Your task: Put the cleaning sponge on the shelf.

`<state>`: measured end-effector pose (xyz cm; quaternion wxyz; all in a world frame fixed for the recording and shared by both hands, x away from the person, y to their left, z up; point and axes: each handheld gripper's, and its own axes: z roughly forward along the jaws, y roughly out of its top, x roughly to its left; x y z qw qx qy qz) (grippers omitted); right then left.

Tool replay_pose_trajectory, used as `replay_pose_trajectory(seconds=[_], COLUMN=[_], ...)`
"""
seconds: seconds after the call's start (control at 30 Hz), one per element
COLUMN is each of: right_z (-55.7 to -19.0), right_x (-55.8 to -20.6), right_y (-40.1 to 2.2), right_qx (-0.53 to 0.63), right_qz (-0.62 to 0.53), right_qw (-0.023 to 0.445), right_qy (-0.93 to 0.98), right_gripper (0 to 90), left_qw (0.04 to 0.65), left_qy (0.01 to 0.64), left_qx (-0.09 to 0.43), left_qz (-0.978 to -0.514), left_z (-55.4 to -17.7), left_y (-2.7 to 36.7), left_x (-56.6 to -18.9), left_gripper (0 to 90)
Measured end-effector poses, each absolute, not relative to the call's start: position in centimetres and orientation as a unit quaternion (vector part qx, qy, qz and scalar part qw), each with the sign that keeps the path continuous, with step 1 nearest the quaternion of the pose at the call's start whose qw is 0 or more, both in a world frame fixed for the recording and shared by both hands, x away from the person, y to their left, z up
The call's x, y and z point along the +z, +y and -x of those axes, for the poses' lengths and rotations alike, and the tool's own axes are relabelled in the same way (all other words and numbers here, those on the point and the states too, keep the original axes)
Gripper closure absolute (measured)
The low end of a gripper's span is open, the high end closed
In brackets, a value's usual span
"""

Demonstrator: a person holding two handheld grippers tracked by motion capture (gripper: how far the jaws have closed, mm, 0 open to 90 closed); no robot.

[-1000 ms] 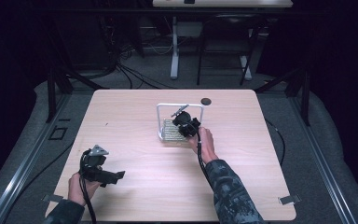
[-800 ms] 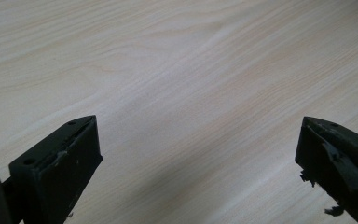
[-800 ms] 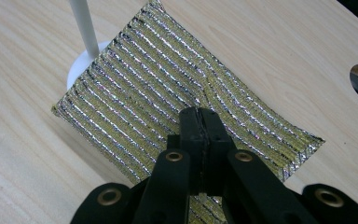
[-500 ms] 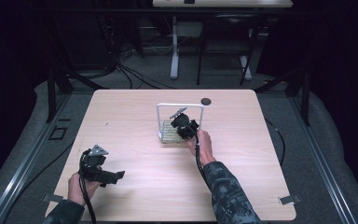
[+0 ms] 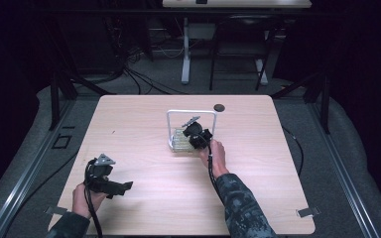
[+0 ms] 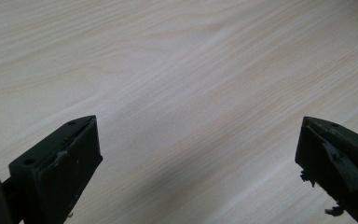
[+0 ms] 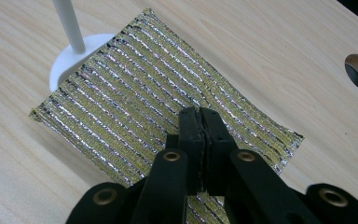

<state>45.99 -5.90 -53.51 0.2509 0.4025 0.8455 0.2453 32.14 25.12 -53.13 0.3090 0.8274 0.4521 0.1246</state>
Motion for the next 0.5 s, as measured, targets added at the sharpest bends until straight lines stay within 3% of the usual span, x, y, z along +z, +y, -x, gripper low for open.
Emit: replay_pose_trajectory(seconds=[0.17, 0.5], right_z=[-45.9, -44.9], right_x=[-53.3, -51.8], right_y=[-5.9, -6.2], right_qx=[0.248, 0.278], right_qz=[-0.406, -0.395], right_qw=[0.253, 0.247], right_qy=[0.842, 0.84], right_gripper=[76.1, 63.9], left_qw=[0.311, 0.311], left_qy=[0.453, 0.453], left_qx=[0.124, 0.125], left_qz=[-0.826, -0.826], left_z=[-32.1, -32.1], left_y=[25.1, 25.1], left_x=[-53.1, -53.1], left_gripper=[0.1, 0.1])
